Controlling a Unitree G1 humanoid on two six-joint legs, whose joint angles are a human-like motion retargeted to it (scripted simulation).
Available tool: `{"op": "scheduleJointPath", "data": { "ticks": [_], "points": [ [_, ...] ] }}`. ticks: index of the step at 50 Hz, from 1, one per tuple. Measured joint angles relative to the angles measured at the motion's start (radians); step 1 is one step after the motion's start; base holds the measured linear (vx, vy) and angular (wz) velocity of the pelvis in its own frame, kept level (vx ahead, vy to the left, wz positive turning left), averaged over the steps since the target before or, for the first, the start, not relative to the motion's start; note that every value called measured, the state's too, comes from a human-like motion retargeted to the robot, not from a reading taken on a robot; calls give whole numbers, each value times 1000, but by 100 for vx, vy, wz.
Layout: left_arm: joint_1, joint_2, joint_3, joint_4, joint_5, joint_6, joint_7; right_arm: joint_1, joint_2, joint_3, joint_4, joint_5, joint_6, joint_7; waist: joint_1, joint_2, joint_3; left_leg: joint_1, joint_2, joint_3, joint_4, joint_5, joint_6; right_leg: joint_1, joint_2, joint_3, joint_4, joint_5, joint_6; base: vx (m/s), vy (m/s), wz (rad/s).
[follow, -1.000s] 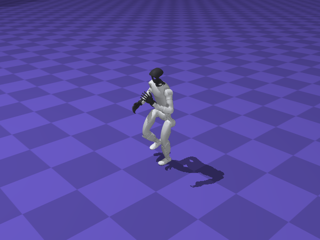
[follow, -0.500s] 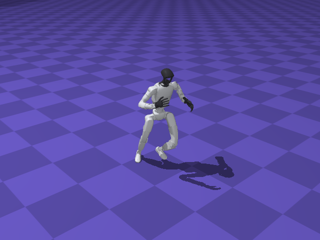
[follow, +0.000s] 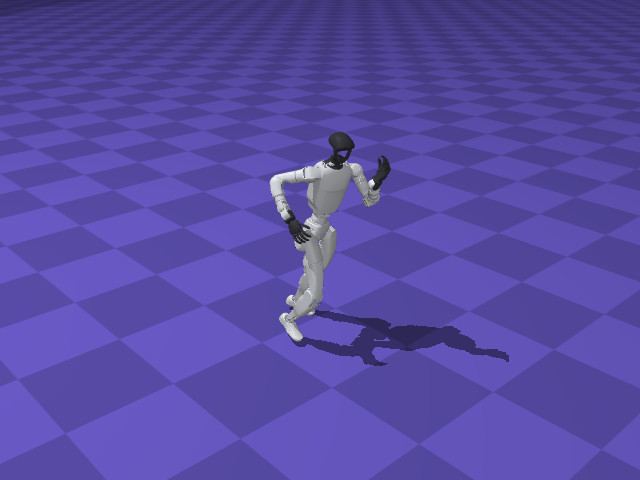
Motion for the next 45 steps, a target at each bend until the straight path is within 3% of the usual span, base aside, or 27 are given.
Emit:
{"op": "scheduleJointPath", "data": {
  "ticks": [2,3,5,8,10,12,14,15,17,20,23,25,27,30,32,33,35,37,38,40,43,45],
  "points": [
    [-4,-23,-28,-108,-193,-83,-29,43,-19,-13,3,10,40,43,-39,17,-13,51,-6,22,-30,175,-52,76,20,-14,-338,94,7,120,-42,-19],
    [2,-38,-45,-165,-347,-128,-84,55,-7,-8,13,43,72,57,-53,8,-9,82,-24,26,-25,214,-57,132,22,-12,-510,138,20,119,-42,-6],
    [9,-25,-43,-211,-493,-110,-204,58,46,-3,43,80,125,85,-62,-50,16,128,-86,24,77,187,-32,243,1,24,-776,198,67,118,-42,-16],
    [105,24,-34,-217,-530,-129,-248,8,144,-14,98,73,128,81,3,-136,73,75,-146,48,492,38,8,342,-28,83,-877,192,96,110,-38,-79],
    [223,99,-7,-169,-383,-60,-228,-51,213,-12,136,86,118,30,67,-147,98,-32,-115,90,839,-72,42,371,-13,99,-810,64,51,101,-31,-115],
    [402,160,37,-67,-195,17,-207,-179,273,18,181,94,90,-74,133,-123,121,-176,-48,108,1181,-203,100,364,23,127,-669,-133,-20,96,-23,-122],
    [650,163,76,46,-170,68,-163,-368,319,61,203,74,72,-167,201,-114,126,-329,-11,119,1447,-303,149,325,45,177,-494,-280,-65,101,-14,-147],
    [793,153,101,99,-192,87,-144,-464,336,75,192,61,67,-191,238,-122,121,-399,0,136,1546,-335,159,298,46,206,-394,-331,-68,106,-10,-164],
    [1057,137,166,140,-243,91,-181,-674,374,95,89,82,51,-173,321,-156,98,-556,-11,166,1601,-360,188,352,54,264,-494,-314,-63,109,-9,-169],
    [1418,236,235,59,-267,54,-219,-845,435,103,-162,96,16,-159,509,-273,24,-692,-20,260,1448,-309,174,460,7,343,-682,-130,-10,126,1,-151],
    [1625,375,272,-4,-266,11,-262,-936,394,157,-368,25,-19,-134,654,-385,-30,-680,-29,401,1063,-178,160,575,-70,348,-860,222,68,136,17,-64],
    [1698,428,295,-21,-289,-9,-305,-1004,327,247,-437,-20,-33,-95,697,-413,-52,-601,-40,504,730,-57,114,657,-86,305,-943,407,104,139,25,-28],
    [1710,440,303,-36,-323,-8,-358,-1057,269,376,-446,-54,-42,-52,699,-367,-48,-472,-77,533,369,36,14,784,-62,221,-985,448,87,141,31,-21],
    [1611,443,271,-39,-304,-1,-428,-1007,215,440,-425,-70,-52,16,656,-218,25,-273,-73,420,25,46,-143,987,57,166,-885,360,6,139,36,53],
    [1457,430,180,10,-212,17,-429,-863,200,385,-396,-60,-42,37,611,-128,74,-187,-38,317,5,9,-186,972,128,148,-551,218,-33,129,33,140],
    [1352,414,121,52,-170,34,-413,-793,207,360,-363,-53,-31,34,586,-112,95,-167,-41,279,35,-44,-167,904,123,117,-308,123,-52,116,25,151],
    [1087,348,-5,162,-124,78,-349,-693,248,332,-242,-30,-6,-6,539,-153,121,-193,-96,240,164,-221,-54,686,28,86,199,-73,-90,103,15,133],
    [800,235,-96,248,-166,104,-228,-628,297,314,-63,-63,25,-102,479,-223,121,-281,-158,204,339,-382,92,415,-49,131,584,-184,-80,98,1,123],
    [659,167,-121,268,-202,101,-171,-590,312,293,16,-108,36,-145,439,-236,112,-319,-171,180,405,-430,134,283,-54,152,709,-203,-62,102,-5,140],
    [425,30,-126,246,-224,76,-123,-469,282,234,57,-173,8,-181,334,-213,91,-316,-171,126,424,-459,134,90,-43,152,806,-221,-48,109,-8,159],
    [143,-126,-121,169,-146,26,-124,-230,76,95,-109,-250,-100,-158,139,-96,38,-193,-127,38,244,-314,57,-49,-69,54,623,-203,-44,122,-21,155],
    [13,-148,-172,123,-16,8,-133,-111,-33,41,-174,-252,-135,-129,60,-10,-8,-126,-53,19,110,-96,-34,-89,-51,-32,355,-207,-95,122,-40,42]
  ]
}}
